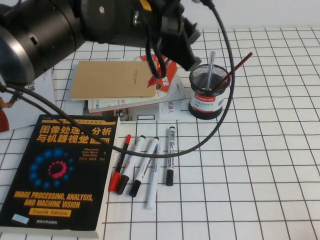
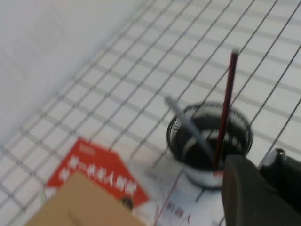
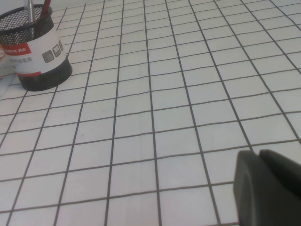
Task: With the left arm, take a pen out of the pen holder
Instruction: 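Take a marker out of the pen holder and lay it on the table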
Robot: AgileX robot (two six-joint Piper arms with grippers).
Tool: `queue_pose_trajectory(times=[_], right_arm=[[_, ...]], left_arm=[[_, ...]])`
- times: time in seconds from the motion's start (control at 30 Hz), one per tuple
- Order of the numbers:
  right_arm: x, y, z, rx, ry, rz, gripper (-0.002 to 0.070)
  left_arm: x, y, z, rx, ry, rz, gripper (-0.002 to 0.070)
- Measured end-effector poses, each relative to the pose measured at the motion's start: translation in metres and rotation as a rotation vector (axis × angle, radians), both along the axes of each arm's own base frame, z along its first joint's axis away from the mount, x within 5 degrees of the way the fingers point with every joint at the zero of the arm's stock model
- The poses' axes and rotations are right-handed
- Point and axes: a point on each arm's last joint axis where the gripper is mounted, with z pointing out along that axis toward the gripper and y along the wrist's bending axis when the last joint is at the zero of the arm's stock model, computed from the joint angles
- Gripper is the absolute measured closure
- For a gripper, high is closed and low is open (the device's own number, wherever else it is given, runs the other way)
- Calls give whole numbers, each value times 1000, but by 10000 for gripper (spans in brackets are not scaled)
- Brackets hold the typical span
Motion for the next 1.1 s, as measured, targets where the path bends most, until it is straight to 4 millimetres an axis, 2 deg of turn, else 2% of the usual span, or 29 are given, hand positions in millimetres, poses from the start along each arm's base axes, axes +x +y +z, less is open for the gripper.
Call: queue_pose_trajectory(times=[0.17,0.3,0.57,0.73,0.83,0.97,1.1], right_arm=[[0,0,0,0,0,0,692],[0,0,0,0,0,0,693],[0,0,0,0,0,0,692],[0,0,0,0,0,0,692],[0,0,0,0,0,0,693],[0,0,0,0,0,0,693],[0,0,0,0,0,0,693]], left_arm=[[2,24,-20,157,210,286,610],[8,36,-41,218,368,394,610],[40,55,-97,32,839,340,610],[62,74,-137,-10,1016,371,610],[69,79,-156,-14,1083,408,610],[72,77,-171,-18,1131,427,610],[73,76,-175,-26,1145,421,608]])
